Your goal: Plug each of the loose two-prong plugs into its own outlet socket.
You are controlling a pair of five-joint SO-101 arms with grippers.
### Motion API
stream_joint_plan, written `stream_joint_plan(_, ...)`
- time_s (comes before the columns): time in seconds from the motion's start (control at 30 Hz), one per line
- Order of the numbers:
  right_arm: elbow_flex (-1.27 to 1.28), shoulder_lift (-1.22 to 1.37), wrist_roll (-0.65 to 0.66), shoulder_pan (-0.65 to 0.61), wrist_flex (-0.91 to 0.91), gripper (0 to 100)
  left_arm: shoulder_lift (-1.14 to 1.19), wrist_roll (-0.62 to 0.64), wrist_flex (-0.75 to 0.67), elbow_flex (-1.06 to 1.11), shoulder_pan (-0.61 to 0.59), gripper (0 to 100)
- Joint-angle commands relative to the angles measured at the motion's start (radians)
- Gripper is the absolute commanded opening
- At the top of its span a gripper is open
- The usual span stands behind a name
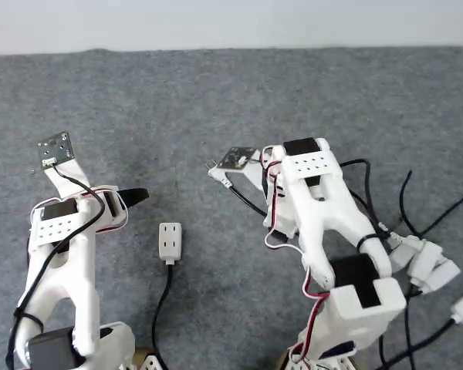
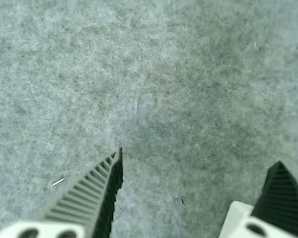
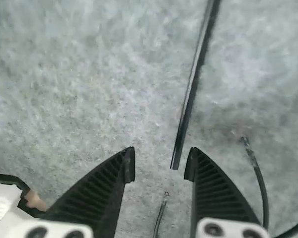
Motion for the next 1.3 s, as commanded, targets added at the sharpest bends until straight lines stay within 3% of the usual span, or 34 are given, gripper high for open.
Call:
stream_joint_plan(0.0,-0.008,0.004,0.023,0.004,0.005,16.5,-0.005,-0.006,-0.021,-0.004,0.002,42)
stream_joint_plan(0.37,-0.009,0.065,0.057,0.051,0.004,15.9,-0.005,-0.006,-0.023,-0.002,0.002,42)
stream_joint_plan(0.53,-0.009,0.065,0.057,0.053,0.004,3.8,-0.005,-0.006,-0.023,-0.002,0.002,42)
stream_joint_plan(1.27,-0.124,0.162,0.015,0.065,0.013,5.9,-0.003,-0.006,-0.023,-0.002,0.002,42)
